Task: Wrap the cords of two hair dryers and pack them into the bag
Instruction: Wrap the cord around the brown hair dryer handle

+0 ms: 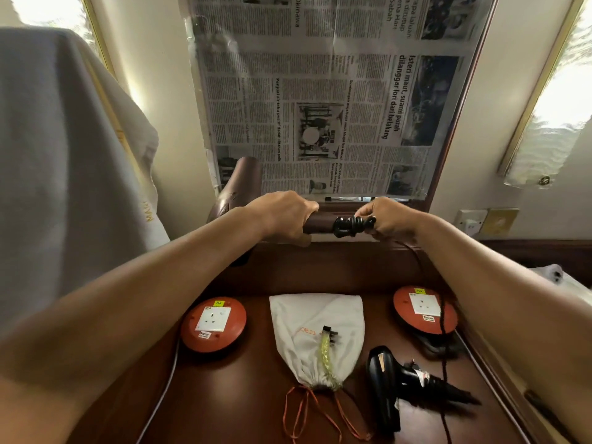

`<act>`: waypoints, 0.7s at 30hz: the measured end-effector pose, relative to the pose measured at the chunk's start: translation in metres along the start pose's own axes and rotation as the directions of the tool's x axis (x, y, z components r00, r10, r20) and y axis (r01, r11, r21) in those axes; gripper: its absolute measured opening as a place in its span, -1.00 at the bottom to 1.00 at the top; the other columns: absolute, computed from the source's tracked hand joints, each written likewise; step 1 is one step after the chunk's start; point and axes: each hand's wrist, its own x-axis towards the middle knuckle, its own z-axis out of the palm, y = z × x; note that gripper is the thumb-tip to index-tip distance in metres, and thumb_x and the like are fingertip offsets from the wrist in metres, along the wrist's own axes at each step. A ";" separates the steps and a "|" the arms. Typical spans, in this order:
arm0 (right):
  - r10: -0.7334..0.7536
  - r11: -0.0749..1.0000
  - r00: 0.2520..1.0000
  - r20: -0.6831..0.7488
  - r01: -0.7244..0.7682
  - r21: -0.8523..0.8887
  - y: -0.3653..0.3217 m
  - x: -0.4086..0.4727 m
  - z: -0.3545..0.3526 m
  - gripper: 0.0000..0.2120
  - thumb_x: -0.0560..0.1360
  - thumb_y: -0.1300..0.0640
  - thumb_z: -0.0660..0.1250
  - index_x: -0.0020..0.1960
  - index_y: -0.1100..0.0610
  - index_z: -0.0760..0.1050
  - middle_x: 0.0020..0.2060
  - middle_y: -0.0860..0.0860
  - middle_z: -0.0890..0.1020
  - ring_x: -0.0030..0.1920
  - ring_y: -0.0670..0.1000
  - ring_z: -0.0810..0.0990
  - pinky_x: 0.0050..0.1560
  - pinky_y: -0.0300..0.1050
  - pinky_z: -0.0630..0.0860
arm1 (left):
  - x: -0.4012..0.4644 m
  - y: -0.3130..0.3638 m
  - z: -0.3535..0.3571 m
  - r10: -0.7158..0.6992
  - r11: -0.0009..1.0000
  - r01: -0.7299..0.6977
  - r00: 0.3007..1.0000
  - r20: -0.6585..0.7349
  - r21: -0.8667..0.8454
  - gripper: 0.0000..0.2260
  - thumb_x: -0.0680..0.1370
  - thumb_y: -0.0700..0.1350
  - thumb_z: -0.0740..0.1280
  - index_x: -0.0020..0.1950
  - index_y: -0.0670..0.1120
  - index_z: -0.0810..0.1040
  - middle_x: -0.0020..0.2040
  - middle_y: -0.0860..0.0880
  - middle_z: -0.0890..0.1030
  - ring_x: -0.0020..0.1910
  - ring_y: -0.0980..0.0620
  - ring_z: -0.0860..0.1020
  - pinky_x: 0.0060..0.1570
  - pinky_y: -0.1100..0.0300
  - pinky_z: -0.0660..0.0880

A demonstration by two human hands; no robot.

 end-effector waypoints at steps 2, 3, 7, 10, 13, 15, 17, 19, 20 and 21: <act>-0.017 0.999 0.999 -0.047 0.014 -0.050 -0.011 0.001 -0.007 -0.86 0.53 0.23 0.34 -0.15 0.24 0.64 -0.38 0.18 0.47 -0.52 -0.03 0.33 -0.54 -0.20 0.27 | 0.001 0.000 -0.001 -0.006 0.999 0.005 1.000 0.015 0.048 -0.70 0.44 0.05 0.41 0.11 0.00 0.46 -0.12 0.01 0.52 -0.15 -0.02 0.52 -0.12 0.08 0.50; -0.050 0.996 0.996 -0.070 0.044 -0.079 -0.016 0.001 -0.009 -0.85 0.50 0.15 0.40 -0.15 0.23 0.64 -0.38 0.17 0.52 -0.50 -0.03 0.37 -0.53 -0.18 0.33 | 0.001 0.001 -0.001 -0.006 0.997 0.005 1.000 0.018 0.072 -0.69 0.44 0.05 0.40 0.13 0.00 0.46 -0.12 0.01 0.51 -0.16 -0.02 0.51 -0.13 0.09 0.50; -0.209 0.952 0.958 -0.197 0.153 -0.265 -0.036 -0.003 -0.010 -0.89 0.43 0.12 0.47 -0.18 0.18 0.67 -0.29 0.08 0.68 -0.27 -0.04 0.63 -0.17 -0.10 0.61 | 0.006 0.006 0.003 -0.021 0.992 0.021 1.000 -0.001 0.122 -0.68 0.46 0.05 0.39 0.16 0.00 0.46 -0.17 0.03 0.43 -0.19 -0.01 0.47 -0.20 0.11 0.43; -0.286 0.933 0.902 -0.323 0.185 -0.309 -0.045 -0.010 0.002 -0.90 0.44 0.16 0.45 -0.21 0.19 0.65 -0.32 0.06 0.65 -0.29 -0.03 0.62 -0.24 -0.15 0.58 | 0.011 0.007 0.009 -0.055 0.992 0.059 0.998 -0.037 0.111 -0.66 0.47 0.03 0.39 0.18 -0.05 0.48 -0.15 0.00 0.45 -0.20 -0.03 0.47 -0.22 0.10 0.42; -0.334 0.930 0.831 -0.446 0.214 -0.298 -0.049 -0.017 0.017 -0.83 0.48 0.14 0.40 -0.22 0.23 0.63 -0.34 0.08 0.63 -0.31 0.02 0.59 -0.28 -0.13 0.54 | 0.015 0.006 0.013 -0.088 0.995 0.091 0.993 -0.075 0.039 -0.66 0.47 0.01 0.38 0.17 -0.11 0.49 -0.15 -0.03 0.48 -0.20 -0.05 0.49 -0.21 0.09 0.47; -0.359 0.925 0.780 -0.513 0.223 -0.309 -0.047 -0.023 0.026 -0.80 0.52 0.15 0.35 -0.18 0.26 0.62 -0.32 0.11 0.62 -0.28 0.06 0.57 -0.23 -0.10 0.50 | 0.017 0.006 0.015 -0.150 0.989 0.148 0.985 -0.081 -0.026 -0.67 0.46 0.03 0.38 0.14 -0.09 0.48 -0.14 -0.01 0.48 -0.19 -0.04 0.48 -0.20 0.10 0.43; -0.377 0.920 0.744 -0.552 0.234 -0.313 -0.043 -0.028 0.037 -0.80 0.54 0.18 0.30 -0.15 0.28 0.59 -0.34 0.11 0.59 -0.31 0.05 0.52 -0.26 -0.13 0.41 | 0.020 0.004 0.017 -0.200 0.978 0.194 0.977 -0.076 -0.083 -0.70 0.45 0.04 0.39 0.10 -0.06 0.46 -0.13 0.01 0.47 -0.18 -0.03 0.47 -0.19 0.12 0.39; -0.330 0.944 0.760 -0.560 0.255 -0.209 -0.035 -0.034 0.050 -0.85 0.55 0.23 0.24 -0.10 0.25 0.56 -0.35 0.07 0.55 -0.36 0.00 0.46 -0.30 -0.14 0.35 | 0.021 0.001 0.018 -0.231 0.966 0.220 0.970 -0.071 -0.136 -0.71 0.44 0.04 0.40 0.08 -0.04 0.47 -0.12 0.00 0.49 -0.18 -0.02 0.48 -0.19 0.12 0.39; -0.286 0.957 0.779 -0.558 0.259 -0.129 -0.030 -0.035 0.057 -0.85 0.55 0.26 0.21 -0.05 0.20 0.55 -0.35 0.04 0.54 -0.38 -0.03 0.44 -0.32 -0.15 0.36 | 0.021 0.001 0.019 -0.242 0.961 0.228 0.968 -0.071 -0.156 -0.71 0.43 0.04 0.40 0.08 -0.02 0.48 -0.12 0.00 0.51 -0.18 -0.02 0.49 -0.20 0.12 0.40; -0.241 0.964 0.797 -0.553 0.261 -0.043 -0.025 -0.036 0.063 -0.82 0.55 0.28 0.18 0.00 0.16 0.55 -0.34 0.03 0.54 -0.39 -0.04 0.43 -0.34 -0.14 0.38 | 0.022 0.001 0.019 -0.248 0.958 0.234 0.966 -0.069 -0.168 -0.71 0.42 0.04 0.41 0.07 -0.01 0.48 -0.12 0.00 0.51 -0.18 -0.03 0.50 -0.20 0.13 0.41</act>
